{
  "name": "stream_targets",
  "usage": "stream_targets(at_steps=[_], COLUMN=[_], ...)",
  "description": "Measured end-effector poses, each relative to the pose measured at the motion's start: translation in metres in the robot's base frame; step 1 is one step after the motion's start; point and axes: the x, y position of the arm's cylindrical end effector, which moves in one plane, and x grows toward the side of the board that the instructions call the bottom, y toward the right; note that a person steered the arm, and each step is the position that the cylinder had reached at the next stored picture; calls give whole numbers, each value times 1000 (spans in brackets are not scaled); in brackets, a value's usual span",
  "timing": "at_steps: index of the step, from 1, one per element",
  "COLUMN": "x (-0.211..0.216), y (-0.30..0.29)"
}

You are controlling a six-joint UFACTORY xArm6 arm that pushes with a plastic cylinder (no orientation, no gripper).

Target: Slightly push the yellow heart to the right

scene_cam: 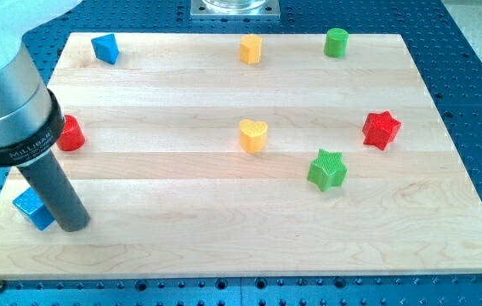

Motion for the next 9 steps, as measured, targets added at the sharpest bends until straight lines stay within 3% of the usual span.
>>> stream_targets(at_steps=[2,3,5,7,9], x=[-1,-35,-148,-178,-166], y=[5,52,89,147,195])
